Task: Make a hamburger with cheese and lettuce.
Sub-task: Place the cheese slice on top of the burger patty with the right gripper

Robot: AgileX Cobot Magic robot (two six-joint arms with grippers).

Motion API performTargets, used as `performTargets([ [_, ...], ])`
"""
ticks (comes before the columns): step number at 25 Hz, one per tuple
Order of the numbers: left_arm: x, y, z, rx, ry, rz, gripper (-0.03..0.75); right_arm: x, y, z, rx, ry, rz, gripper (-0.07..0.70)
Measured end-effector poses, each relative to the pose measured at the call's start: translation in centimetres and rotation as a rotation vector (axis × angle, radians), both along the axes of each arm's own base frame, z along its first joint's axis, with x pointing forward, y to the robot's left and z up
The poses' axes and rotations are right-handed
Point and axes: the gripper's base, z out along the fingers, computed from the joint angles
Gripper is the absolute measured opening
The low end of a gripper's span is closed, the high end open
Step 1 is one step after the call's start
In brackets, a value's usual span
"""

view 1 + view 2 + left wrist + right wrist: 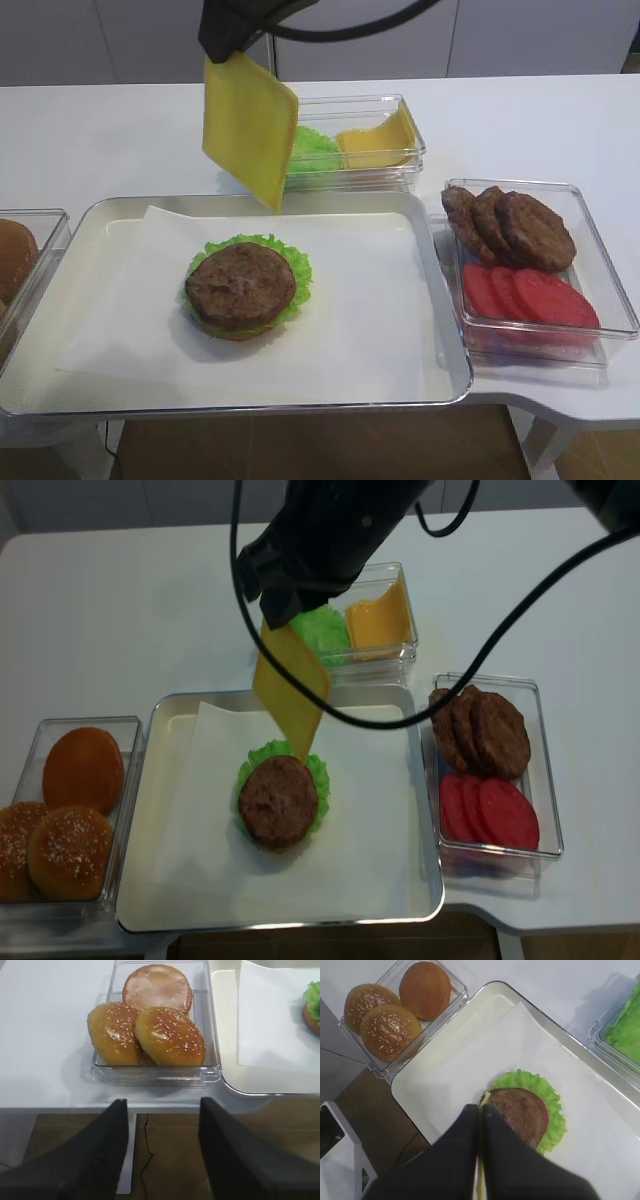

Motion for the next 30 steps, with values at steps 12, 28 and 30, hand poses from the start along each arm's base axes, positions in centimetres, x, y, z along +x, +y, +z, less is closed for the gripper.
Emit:
performTargets([
  [12,0.0,0.0,0.0,0.0,0.0,0.0,0.344,-2.1,2.0,-2.5,-0.07,0.059,0.06,0.01],
  [28,0.0,0.0,0.0,0.0,0.0,0.0,0.344,-1.6,3.0,-6.7,-0.037,0.106,0.054,0.01],
  [30,0.0,0.0,0.0,0.0,0.0,0.0,0.344,-1.5,3.4,-7.0,-0.026,0.113,0.065,0.01],
])
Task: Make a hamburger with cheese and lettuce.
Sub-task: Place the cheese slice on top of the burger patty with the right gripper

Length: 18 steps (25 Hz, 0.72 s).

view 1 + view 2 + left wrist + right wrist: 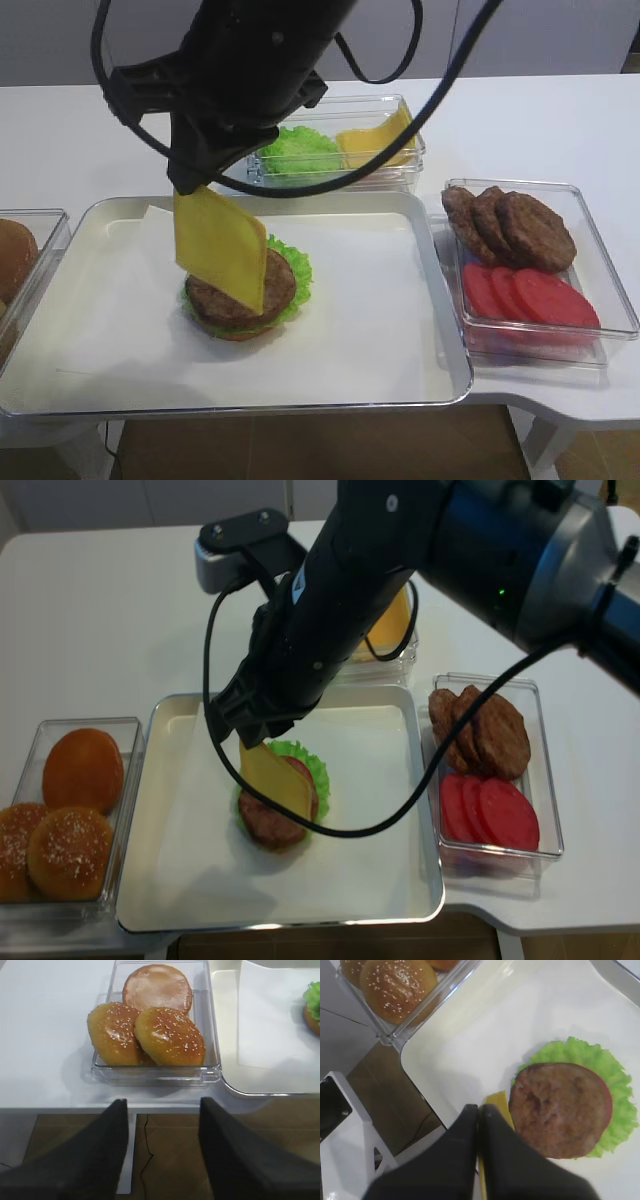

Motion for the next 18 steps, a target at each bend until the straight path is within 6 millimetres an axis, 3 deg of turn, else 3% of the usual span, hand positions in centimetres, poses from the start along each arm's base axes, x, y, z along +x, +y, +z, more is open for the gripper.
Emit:
performTargets([
  [18,0.0,0.0,0.0,0.0,0.0,0.0,0.344,1.4,2.3,-3.7,0.027,0.067,0.038,0.01],
])
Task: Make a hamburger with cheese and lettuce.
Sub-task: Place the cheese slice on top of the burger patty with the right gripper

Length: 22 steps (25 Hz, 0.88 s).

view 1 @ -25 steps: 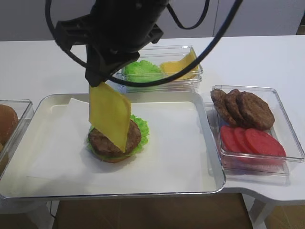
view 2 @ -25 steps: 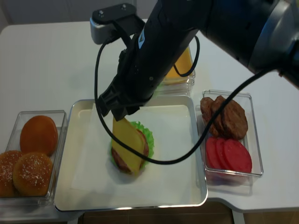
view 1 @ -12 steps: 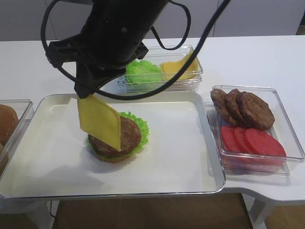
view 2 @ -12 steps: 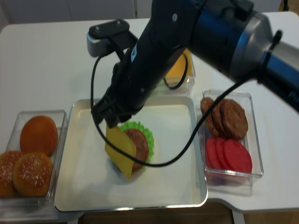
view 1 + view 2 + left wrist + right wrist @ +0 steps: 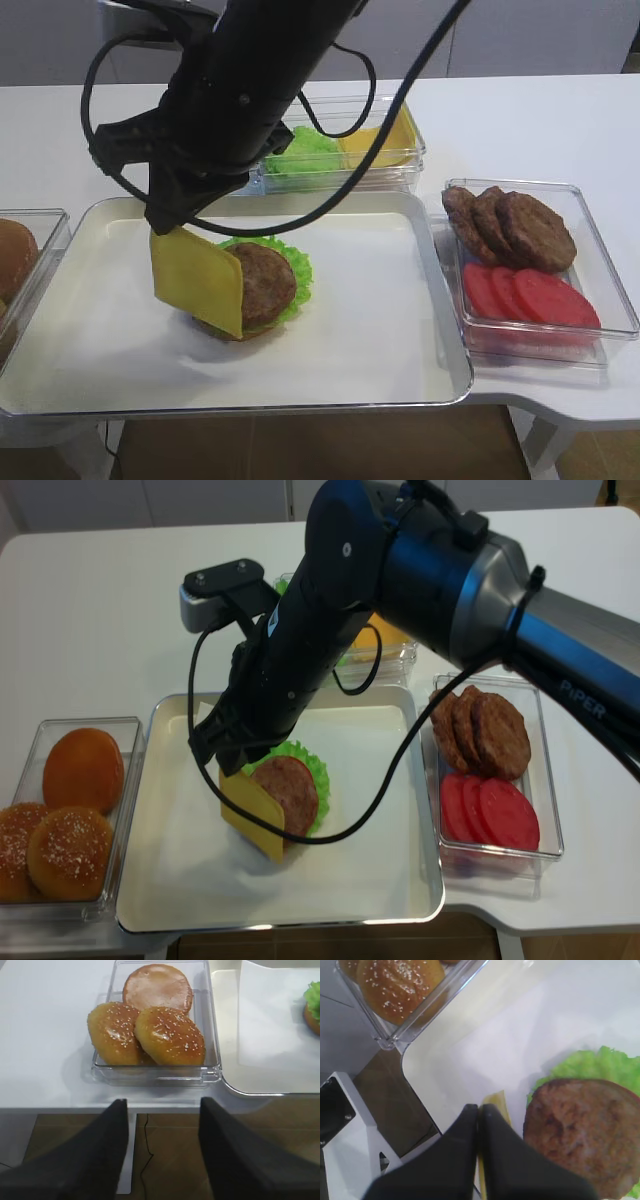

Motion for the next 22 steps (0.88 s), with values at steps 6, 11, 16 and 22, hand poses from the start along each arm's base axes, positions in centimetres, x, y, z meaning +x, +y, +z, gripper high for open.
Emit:
performTargets([
  [6,0.0,0.0,0.0,0.0,0.0,0.0,0.344,0.2,0.1,-0.4,-0.005,-0.01,0.006,0.01],
  [11,0.0,0.0,0.0,0.0,0.0,0.0,0.344,0.7,-0.1,-1.1,-0.06,-0.052,0.015,0.01],
  [16,0.0,0.0,0.0,0.0,0.0,0.0,0.344,1.1,-0.3,-1.4,-0.101,-0.104,0.022,0.01],
  [22,0.0,0.0,0.0,0.0,0.0,0.0,0.344,1.4,-0.5,-1.4,-0.121,-0.145,0.02,0.01],
])
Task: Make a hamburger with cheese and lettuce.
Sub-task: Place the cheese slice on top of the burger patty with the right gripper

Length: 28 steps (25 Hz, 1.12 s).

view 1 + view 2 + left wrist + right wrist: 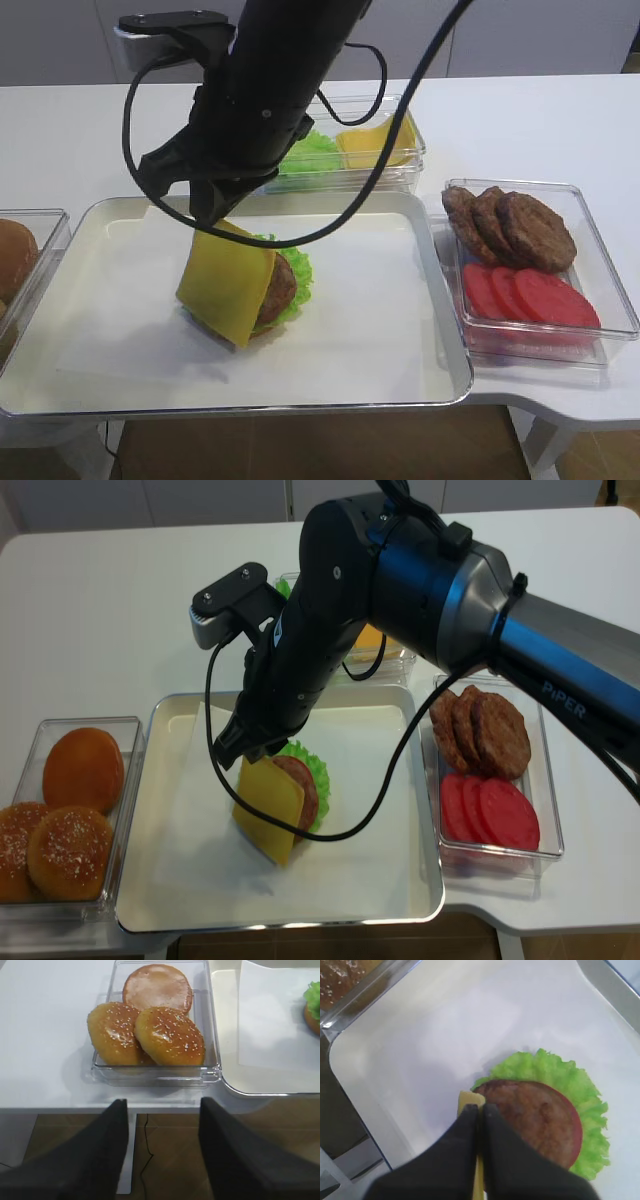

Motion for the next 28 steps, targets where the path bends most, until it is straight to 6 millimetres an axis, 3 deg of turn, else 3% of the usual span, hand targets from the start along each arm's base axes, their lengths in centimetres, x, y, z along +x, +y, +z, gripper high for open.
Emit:
performTargets([
  [14,0.0,0.0,0.0,0.0,0.0,0.0,0.344,0.3,-0.2,-0.1,-0.029,-0.035,0.004,0.01],
  [28,0.0,0.0,0.0,0.0,0.0,0.0,0.344,1.3,0.1,-2.4,-0.098,-0.057,0.01,0.01],
])
